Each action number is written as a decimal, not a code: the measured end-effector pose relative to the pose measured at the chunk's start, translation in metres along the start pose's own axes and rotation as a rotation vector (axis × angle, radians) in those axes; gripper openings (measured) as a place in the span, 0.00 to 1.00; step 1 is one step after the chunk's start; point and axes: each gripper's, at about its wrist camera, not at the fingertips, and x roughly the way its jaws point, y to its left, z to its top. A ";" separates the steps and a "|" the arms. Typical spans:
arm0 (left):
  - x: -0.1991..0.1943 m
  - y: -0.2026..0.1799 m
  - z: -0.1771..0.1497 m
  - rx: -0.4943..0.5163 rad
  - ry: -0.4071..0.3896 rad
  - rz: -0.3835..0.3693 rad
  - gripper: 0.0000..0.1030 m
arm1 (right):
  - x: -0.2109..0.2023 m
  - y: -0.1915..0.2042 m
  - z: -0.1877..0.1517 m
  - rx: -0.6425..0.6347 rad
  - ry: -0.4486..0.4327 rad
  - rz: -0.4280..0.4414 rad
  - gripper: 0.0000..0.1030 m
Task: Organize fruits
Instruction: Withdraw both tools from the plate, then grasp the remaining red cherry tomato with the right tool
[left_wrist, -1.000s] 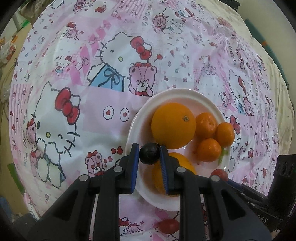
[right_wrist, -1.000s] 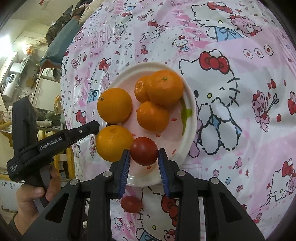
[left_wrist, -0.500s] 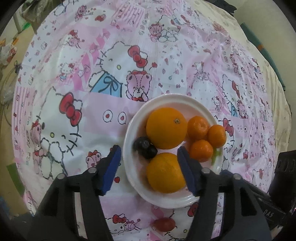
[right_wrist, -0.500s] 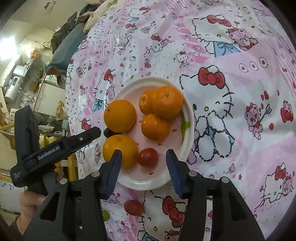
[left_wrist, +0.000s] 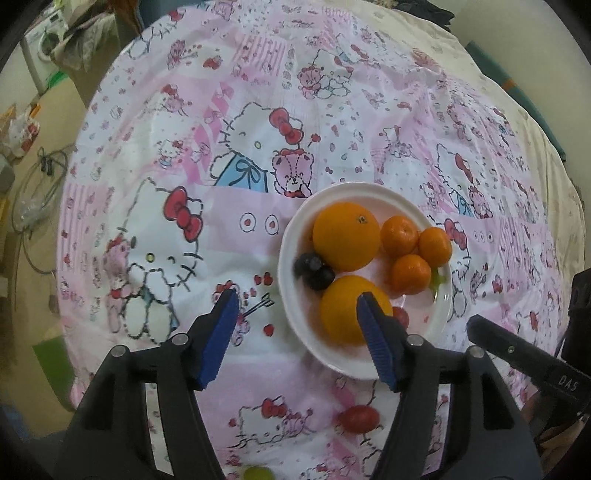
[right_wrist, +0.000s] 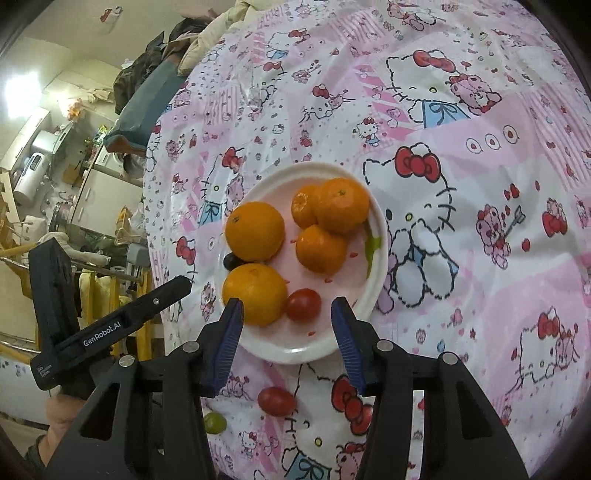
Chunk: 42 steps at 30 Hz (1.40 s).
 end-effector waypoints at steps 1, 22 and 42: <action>-0.003 0.000 -0.002 0.010 -0.007 0.005 0.66 | -0.003 0.001 -0.003 -0.001 -0.002 0.000 0.51; -0.072 0.034 -0.070 0.035 -0.108 0.042 0.81 | -0.017 0.021 -0.058 -0.035 0.011 0.019 0.51; -0.074 0.059 -0.087 -0.023 -0.115 0.042 0.82 | 0.047 0.026 -0.074 -0.021 0.182 -0.026 0.53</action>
